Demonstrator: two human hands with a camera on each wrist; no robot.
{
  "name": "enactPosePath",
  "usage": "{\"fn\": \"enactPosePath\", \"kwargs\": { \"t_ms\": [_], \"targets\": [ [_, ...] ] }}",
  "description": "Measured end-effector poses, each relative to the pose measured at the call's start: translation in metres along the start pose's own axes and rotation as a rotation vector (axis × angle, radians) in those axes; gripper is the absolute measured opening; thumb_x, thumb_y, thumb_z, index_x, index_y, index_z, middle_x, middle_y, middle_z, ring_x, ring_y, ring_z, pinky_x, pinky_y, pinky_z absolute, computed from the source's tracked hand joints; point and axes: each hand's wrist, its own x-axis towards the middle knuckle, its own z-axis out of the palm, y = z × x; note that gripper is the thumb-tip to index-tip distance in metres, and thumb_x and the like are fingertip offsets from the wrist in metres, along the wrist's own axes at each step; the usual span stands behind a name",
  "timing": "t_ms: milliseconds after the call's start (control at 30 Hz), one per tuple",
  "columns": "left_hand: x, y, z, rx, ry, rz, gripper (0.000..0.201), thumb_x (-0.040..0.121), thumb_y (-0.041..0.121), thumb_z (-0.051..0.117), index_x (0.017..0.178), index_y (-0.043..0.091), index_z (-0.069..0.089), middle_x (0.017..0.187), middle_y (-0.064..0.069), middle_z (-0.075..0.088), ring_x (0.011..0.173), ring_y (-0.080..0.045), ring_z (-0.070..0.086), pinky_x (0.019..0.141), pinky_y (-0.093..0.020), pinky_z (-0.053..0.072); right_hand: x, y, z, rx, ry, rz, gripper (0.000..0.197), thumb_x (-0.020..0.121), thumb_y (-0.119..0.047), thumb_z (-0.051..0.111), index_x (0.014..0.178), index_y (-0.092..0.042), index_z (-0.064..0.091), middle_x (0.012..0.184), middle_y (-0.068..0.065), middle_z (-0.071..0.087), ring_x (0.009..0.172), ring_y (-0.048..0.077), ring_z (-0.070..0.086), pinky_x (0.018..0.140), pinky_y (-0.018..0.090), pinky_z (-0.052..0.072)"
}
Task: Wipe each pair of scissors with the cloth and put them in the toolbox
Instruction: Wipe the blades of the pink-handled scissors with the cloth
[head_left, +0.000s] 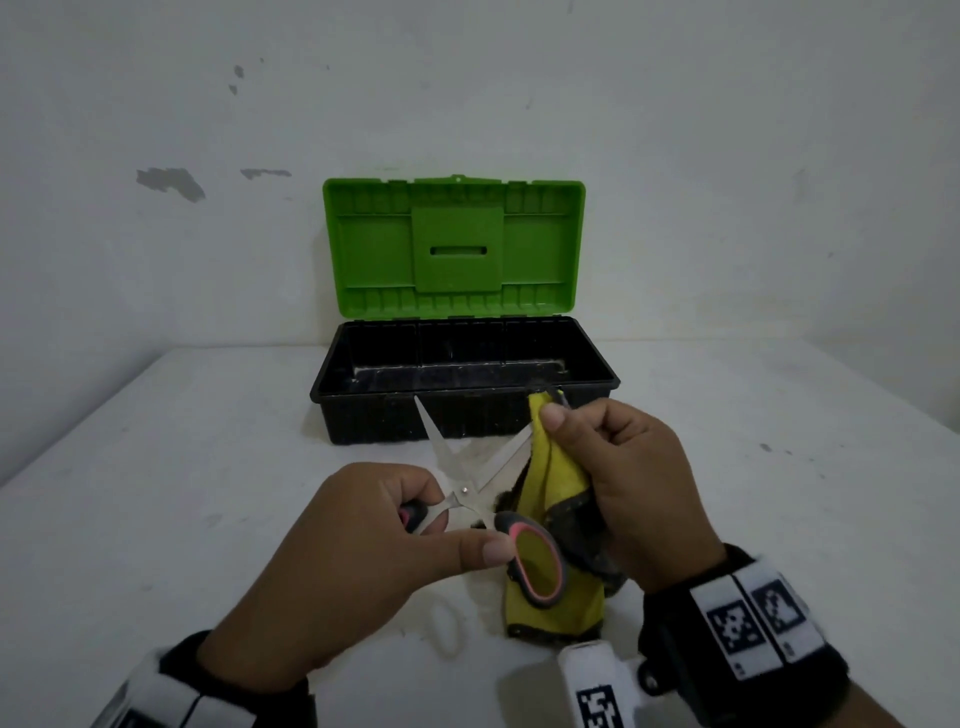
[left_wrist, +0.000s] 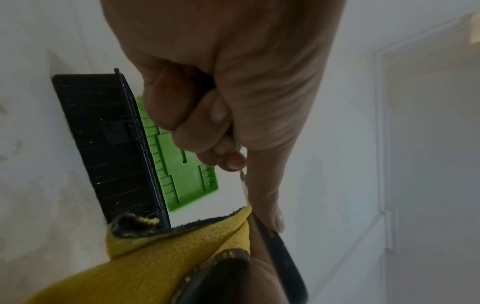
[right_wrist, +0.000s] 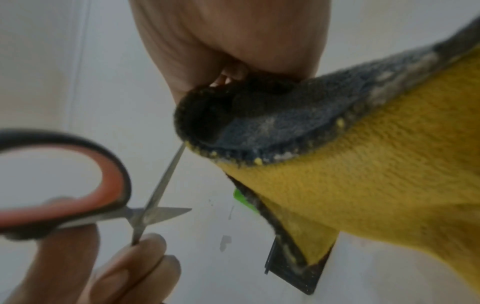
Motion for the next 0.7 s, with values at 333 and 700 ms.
{"fn": "enactPosePath", "kwargs": {
  "t_ms": [333,700],
  "targets": [
    [-0.003,0.002,0.001,0.009,0.027,-0.003,0.054,0.042,0.064,0.080,0.049,0.019,0.051,0.044,0.005,0.037,0.044,-0.006,0.032,0.045,-0.019,0.032,-0.001,-0.001,0.003,0.053,0.015,0.057,0.029,0.070,-0.039,0.077,0.061,-0.015,0.064,0.062,0.008,0.062,0.058,0.019,0.057,0.056,0.030,0.052],
    [-0.003,0.007,0.007,0.294,0.154,0.018,0.051,0.050,0.061,0.082,0.052,0.022,0.049,0.045,0.007,0.046,0.044,-0.005,0.039,0.045,-0.015,0.031,-0.025,-0.004,0.015,-0.260,-0.194,-0.056,0.025,0.079,-0.029,0.079,0.067,-0.009,0.070,0.058,0.002,0.070,0.046,0.017,0.065,0.047,0.021,0.053]
  ]
}}
